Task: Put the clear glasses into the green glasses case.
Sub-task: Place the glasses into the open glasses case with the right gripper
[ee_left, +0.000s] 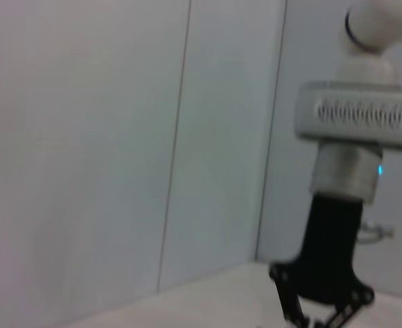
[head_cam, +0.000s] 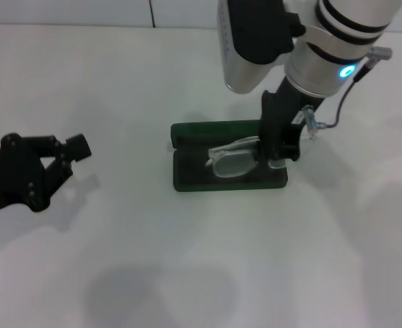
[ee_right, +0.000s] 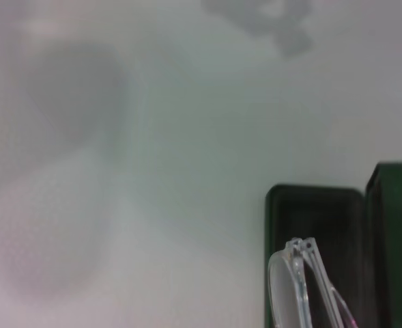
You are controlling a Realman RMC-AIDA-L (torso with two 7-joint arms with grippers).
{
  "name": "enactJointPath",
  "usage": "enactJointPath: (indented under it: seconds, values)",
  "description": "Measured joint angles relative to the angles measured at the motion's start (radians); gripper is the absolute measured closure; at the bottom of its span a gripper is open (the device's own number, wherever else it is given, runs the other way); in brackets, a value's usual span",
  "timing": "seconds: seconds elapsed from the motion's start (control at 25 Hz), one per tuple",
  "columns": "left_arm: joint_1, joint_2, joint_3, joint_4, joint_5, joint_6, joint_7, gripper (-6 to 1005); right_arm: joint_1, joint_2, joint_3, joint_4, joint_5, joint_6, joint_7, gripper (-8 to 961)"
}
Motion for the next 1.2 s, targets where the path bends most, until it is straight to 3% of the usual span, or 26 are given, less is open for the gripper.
enactJointPath:
  seconds: [0.28,1.2]
  values:
    - [-0.003,0.007,0.0,0.0,0.108,-0.014,0.005,946,0.025,0.0,-0.017,0.035,0.027,0.053,-0.003,887]
    - [0.0,-0.01,0.0,0.009,0.127,-0.019,0.043,946,0.069,0.0,-0.088,0.148,0.11,0.166,-0.011,885]
